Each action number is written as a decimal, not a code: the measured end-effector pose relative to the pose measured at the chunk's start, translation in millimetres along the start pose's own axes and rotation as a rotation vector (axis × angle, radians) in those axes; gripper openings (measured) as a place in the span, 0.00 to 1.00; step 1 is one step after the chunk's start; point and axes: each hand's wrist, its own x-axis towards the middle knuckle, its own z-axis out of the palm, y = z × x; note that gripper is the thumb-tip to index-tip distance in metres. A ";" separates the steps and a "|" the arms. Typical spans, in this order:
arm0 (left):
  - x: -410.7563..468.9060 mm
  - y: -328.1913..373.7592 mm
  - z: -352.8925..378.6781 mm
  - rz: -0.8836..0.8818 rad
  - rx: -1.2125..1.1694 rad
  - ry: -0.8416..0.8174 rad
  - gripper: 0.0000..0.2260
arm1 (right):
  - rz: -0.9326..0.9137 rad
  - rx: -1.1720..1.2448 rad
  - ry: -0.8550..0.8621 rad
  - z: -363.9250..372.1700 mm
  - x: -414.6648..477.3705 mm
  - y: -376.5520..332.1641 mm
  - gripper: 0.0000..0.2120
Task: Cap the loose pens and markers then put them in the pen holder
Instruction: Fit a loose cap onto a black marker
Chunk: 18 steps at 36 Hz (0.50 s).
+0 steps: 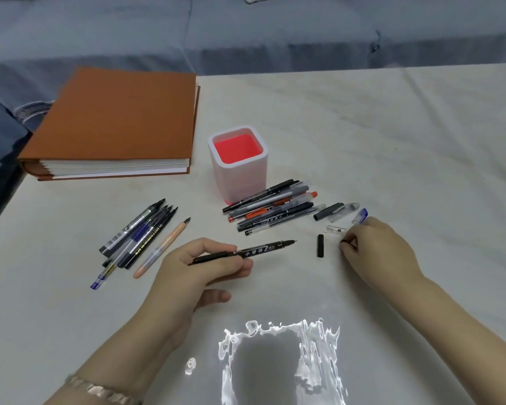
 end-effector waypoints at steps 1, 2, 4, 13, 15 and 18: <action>-1.0 0.1 -0.6 -0.009 0.006 -0.001 0.06 | -0.005 0.092 0.018 -2.5 -1.2 -1.0 0.07; -1.7 -0.1 -1.4 -0.016 0.011 -0.005 0.06 | -0.012 0.203 0.033 -6.1 -2.7 -3.0 0.07; -2.9 -0.6 -2.4 -0.035 0.013 -0.017 0.05 | 0.003 0.492 0.042 -15.1 -7.3 -10.5 0.06; -2.4 -4.7 -0.7 -0.055 -0.064 -0.031 0.06 | 0.161 1.499 0.022 -36.2 -32.9 -45.6 0.10; -1.8 -6.2 -1.1 -0.045 -0.106 -0.017 0.06 | 0.254 1.625 0.004 -35.5 -35.5 -49.2 0.08; -1.8 -9.0 -1.8 -0.016 -0.171 0.016 0.07 | 0.339 1.684 0.000 -32.1 -39.2 -53.2 0.06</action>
